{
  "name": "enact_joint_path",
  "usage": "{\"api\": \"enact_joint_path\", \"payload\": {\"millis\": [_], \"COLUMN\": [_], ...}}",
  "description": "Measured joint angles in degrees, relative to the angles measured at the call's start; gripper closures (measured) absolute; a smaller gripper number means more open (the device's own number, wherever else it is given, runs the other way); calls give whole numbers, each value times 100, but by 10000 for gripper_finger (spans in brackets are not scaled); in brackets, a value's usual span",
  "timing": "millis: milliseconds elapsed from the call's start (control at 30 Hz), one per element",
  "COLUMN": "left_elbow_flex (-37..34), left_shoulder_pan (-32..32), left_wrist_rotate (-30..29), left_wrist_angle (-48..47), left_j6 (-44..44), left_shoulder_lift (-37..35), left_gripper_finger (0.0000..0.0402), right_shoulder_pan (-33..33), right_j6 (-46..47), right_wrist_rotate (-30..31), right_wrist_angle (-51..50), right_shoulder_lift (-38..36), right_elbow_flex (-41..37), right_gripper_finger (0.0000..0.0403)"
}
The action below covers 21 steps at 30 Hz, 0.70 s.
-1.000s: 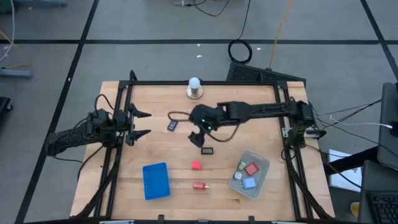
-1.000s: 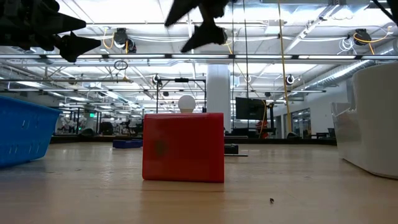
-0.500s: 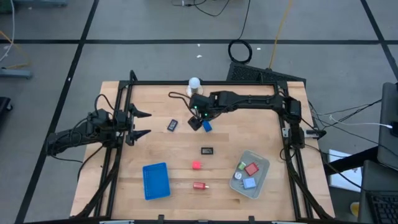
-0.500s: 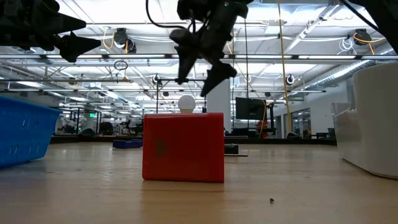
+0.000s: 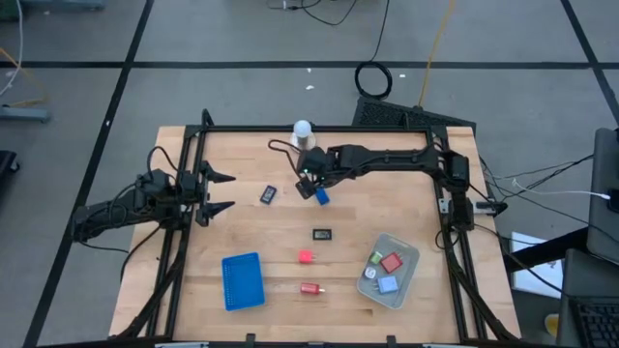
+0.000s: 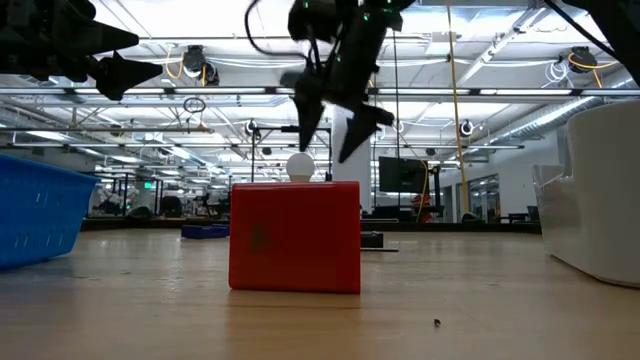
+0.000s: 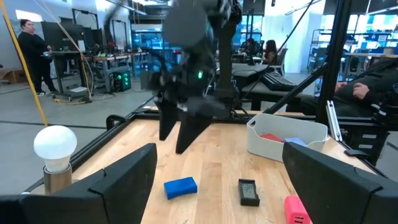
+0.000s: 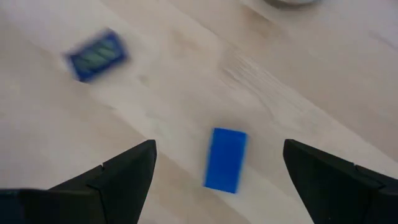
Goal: Pick & Place Office items
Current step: Put the blue digital clock into the blue bin
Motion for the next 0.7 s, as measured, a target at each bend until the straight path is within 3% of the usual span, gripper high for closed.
{"api": "enact_joint_path", "payload": {"millis": [167,333,700], "left_elbow_flex": [0,0,0], "left_shoulder_pan": [2,0,2], "left_wrist_rotate": [0,0,0], "left_wrist_angle": [0,0,0], "left_j6": [-1,1,-1], "left_shoulder_lift": [-1,1,1], "left_gripper_finger": [50,50,50], "right_shoulder_pan": [-1,57,231], "right_j6": [162,142,-40], "right_wrist_rotate": [100,97,611], "right_wrist_angle": [151,977,1334], "right_shoulder_lift": [4,4,4], "right_elbow_flex": [-511,-954,-1219], "right_gripper_finger": [60,60,58]}}
